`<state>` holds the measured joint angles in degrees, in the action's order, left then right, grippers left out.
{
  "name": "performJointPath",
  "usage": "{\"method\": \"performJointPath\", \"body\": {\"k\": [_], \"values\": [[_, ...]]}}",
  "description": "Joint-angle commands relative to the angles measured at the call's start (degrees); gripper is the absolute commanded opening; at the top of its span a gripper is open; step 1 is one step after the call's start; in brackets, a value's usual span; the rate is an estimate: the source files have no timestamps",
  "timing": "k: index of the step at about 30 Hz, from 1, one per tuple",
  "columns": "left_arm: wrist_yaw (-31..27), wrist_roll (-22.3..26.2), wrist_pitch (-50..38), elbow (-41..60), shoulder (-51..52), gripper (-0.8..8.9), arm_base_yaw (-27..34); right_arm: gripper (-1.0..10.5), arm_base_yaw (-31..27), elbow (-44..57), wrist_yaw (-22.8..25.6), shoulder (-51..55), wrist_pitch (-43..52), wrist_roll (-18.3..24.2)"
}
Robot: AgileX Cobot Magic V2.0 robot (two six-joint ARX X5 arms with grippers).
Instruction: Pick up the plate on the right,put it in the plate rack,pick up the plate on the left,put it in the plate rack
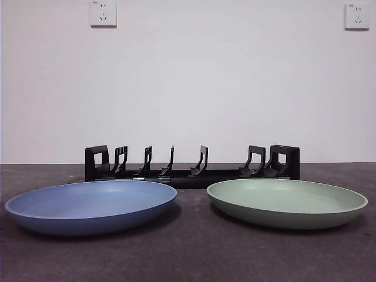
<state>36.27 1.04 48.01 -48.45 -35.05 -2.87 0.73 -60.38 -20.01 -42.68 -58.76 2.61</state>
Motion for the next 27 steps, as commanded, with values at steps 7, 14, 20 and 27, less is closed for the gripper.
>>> {"method": "performJointPath", "body": {"k": [7, 14, 20, 27], "values": [[2.3, 4.7, -1.4, -3.2, -0.9, 6.29, -3.7, 5.4, 0.0, -0.1, -1.7, -2.4, 0.5, -1.0], [2.3, 10.2, -1.9, -7.0, -5.3, 6.29, -11.5, 5.4, 0.1, -0.1, -1.7, -18.6, 4.5, -2.4], [2.3, 10.8, -5.4, -7.0, -9.5, 6.29, -15.6, 5.3, 0.1, -0.1, -1.7, -36.6, 9.8, -2.4], [2.3, 11.7, -5.8, -7.0, -12.3, 6.28, -17.6, 5.3, 0.6, -0.1, -1.7, -46.6, 14.6, -2.5]]}}
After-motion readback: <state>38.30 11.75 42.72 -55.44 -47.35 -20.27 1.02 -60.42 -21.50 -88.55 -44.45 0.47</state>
